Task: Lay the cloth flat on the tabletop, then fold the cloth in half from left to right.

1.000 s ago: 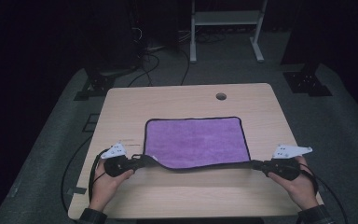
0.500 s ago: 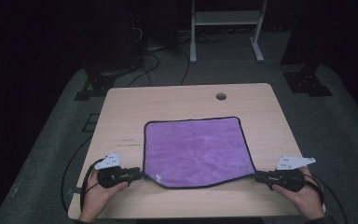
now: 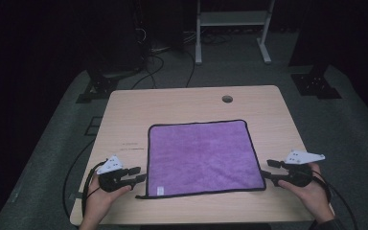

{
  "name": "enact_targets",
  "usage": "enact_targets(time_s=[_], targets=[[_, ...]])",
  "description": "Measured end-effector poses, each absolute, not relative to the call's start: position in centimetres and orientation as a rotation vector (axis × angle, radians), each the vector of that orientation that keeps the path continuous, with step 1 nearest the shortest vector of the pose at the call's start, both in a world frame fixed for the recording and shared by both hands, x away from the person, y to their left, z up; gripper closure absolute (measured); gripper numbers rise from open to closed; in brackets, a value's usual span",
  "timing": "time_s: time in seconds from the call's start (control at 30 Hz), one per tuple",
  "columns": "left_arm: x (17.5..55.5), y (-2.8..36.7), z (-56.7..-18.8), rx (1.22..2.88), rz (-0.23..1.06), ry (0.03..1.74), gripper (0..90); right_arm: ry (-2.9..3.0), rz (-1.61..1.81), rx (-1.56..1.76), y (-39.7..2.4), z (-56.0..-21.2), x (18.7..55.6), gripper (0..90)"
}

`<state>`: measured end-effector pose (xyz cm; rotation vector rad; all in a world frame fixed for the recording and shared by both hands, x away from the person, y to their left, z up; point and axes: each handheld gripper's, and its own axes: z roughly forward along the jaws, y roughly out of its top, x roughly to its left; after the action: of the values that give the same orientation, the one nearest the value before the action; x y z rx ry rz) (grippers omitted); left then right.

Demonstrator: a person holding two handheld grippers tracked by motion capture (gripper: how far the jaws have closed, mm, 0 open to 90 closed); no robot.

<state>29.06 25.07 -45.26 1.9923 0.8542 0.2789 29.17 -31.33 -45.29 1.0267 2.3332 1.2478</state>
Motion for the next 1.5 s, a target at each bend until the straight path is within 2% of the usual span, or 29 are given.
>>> enact_targets(time_s=[0.07, 0.17, 0.47, 0.83, 0.87, 1.07, 1.43, 1.5], targets=[[29.3, 24.9, -45.3, 1.995, 0.292, 0.858, 55.8, 2.289, 1.228, 1.068, -31.6, -45.5, 30.0, 36.7], [30.6, 24.5, -45.5, 1.998, 0.342, 0.872, 52.9, 2.246, 1.179, 1.118, -32.0, -45.8, 31.2, 34.4], [33.5, 23.5, -45.5, 1.972, 0.38, 0.937, 46.6, 2.174, 1.041, 1.257, -33.0, -47.5, 34.5, 33.2], [36.5, 22.5, -46.0, 1.98, 0.427, 1.004, 37.1, 2.102, 0.987, 1.349, -34.6, -48.5, 35.6, 28.5], [36.9, 22.4, -46.1, 1.977, 0.447, 1.024, 36.4, 2.105, 0.98, 1.355, -34.6, -48.5, 35.7, 25.7], [37.8, 22.5, -46.9, 2.007, 0.456, 1.081, 39.8, 2.122, 0.961, 1.383, -34.6, -48.6, 35.8, 21.1], [37.9, 21.5, -47.7, 2.042, 0.469, 1.128, 47.2, 2.124, 0.957, 1.382, -34.5, -48.6, 35.8, 19.9], [37.7, 21.4, -47.7, 2.044, 0.475, 1.126, 50.7, 2.124, 0.957, 1.382, -34.5, -48.6, 35.8, 19.9]])
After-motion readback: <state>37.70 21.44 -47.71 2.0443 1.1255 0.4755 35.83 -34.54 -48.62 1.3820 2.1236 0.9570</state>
